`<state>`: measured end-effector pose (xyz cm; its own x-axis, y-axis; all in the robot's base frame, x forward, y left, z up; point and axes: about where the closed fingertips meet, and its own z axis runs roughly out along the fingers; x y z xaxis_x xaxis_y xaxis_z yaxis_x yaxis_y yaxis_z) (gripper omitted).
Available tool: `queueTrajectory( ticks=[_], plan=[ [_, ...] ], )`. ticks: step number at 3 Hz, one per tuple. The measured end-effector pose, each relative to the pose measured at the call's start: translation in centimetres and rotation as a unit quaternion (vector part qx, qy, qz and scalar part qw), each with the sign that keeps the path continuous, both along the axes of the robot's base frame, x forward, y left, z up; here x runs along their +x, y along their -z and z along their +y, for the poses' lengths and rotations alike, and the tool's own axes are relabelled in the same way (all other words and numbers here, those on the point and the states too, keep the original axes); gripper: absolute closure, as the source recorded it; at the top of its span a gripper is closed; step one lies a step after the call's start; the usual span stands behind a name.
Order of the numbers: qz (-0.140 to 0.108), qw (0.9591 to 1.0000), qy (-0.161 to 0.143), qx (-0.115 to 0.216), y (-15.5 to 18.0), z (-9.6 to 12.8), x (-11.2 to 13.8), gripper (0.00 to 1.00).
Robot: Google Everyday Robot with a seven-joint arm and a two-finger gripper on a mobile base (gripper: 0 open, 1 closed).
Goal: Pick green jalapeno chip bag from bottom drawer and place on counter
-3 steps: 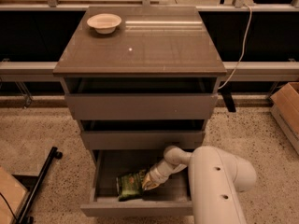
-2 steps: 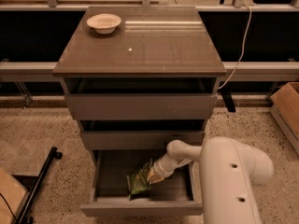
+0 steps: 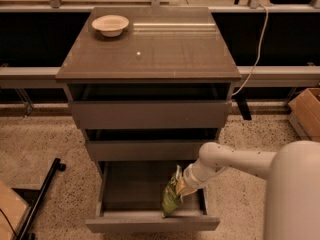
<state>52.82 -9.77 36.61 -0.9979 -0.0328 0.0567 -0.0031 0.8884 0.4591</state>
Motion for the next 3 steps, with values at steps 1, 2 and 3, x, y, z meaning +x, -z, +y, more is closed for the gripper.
queueTrajectory(
  ticks=[1, 2, 3],
  plan=[
    [-0.016, 0.9989, -0.012, -0.043, -8.1, -4.3, -4.7, 1.0],
    [-0.051, 0.9946, -0.004, -0.09, -17.0, -7.4, -4.3, 1.0],
    [-0.124, 0.9809, 0.019, -0.148, -29.7, -9.5, 0.4, 1.0]
  ],
)
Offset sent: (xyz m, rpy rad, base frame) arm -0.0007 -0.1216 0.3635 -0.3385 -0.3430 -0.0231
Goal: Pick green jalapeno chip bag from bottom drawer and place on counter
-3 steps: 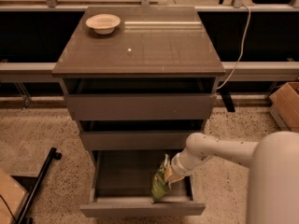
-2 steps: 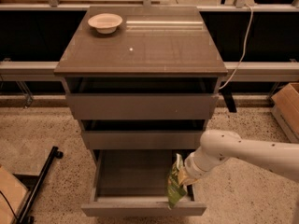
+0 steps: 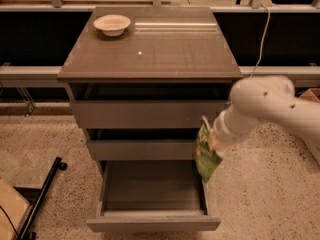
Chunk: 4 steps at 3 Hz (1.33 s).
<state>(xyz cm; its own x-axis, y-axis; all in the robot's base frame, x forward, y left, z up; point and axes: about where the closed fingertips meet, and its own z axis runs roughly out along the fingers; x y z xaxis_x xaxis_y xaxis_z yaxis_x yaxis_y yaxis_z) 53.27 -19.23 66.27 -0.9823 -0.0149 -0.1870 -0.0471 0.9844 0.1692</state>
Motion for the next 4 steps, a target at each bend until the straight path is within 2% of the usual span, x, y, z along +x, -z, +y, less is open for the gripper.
queueTrajectory(
  ticks=[1, 2, 3, 4],
  plan=[
    [-0.053, 0.9986, 0.004, -0.005, -6.7, 0.0, 1.5, 1.0],
    [-0.053, 0.9986, 0.004, -0.006, -6.7, 0.0, 1.5, 1.0],
    [-0.077, 0.9965, 0.0, -0.033, -9.1, 0.0, 2.0, 1.0],
    [-0.142, 0.9869, 0.003, -0.075, -14.0, -0.1, 3.2, 1.0]
  ],
)
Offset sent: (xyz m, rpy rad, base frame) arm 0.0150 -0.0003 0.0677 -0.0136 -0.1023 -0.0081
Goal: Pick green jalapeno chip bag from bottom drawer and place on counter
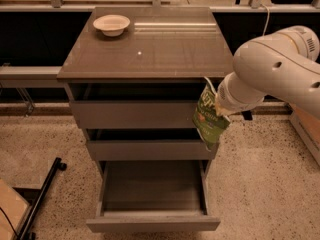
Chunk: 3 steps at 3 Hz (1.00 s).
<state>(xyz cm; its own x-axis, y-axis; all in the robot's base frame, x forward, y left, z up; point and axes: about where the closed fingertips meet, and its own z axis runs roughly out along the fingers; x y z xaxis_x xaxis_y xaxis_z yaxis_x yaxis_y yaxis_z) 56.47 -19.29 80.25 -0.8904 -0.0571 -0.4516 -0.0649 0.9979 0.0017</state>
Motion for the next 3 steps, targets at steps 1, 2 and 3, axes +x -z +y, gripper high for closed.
queueTrajectory(
  ticks=[1, 2, 3],
  plan=[
    [-0.093, 0.9947, -0.004, -0.044, -6.7, 0.7, 1.9, 1.0],
    [-0.177, 0.9814, -0.018, -0.074, -13.0, 2.2, 5.6, 1.0],
    [-0.23, 0.9694, -0.034, -0.08, -18.7, 3.9, 9.6, 1.0]
  ],
)
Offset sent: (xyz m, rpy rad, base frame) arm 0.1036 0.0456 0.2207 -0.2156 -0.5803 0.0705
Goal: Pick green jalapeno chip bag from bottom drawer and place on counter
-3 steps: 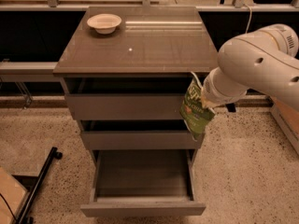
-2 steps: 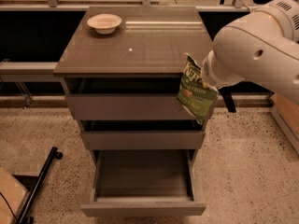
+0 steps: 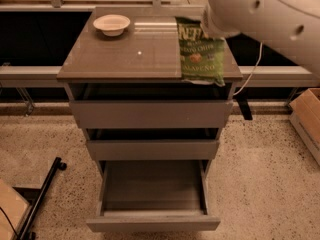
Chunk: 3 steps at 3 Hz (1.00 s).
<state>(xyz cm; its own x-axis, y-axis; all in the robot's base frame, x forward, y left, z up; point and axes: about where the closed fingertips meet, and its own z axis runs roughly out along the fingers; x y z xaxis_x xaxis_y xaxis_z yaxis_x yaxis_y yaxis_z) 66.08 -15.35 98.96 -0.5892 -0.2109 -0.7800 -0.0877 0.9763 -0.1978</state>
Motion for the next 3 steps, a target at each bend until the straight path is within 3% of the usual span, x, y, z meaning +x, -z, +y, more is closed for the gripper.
queueTrajectory(
  ticks=[1, 2, 3],
  plan=[
    [-0.039, 0.9985, -0.033, 0.016, -5.1, 1.9, 5.7, 1.0],
    [-0.033, 0.9976, -0.052, 0.032, -5.1, 2.7, 9.4, 1.0],
    [0.01, 0.9964, -0.067, 0.05, -1.6, 2.9, 12.9, 1.0]
  ],
)
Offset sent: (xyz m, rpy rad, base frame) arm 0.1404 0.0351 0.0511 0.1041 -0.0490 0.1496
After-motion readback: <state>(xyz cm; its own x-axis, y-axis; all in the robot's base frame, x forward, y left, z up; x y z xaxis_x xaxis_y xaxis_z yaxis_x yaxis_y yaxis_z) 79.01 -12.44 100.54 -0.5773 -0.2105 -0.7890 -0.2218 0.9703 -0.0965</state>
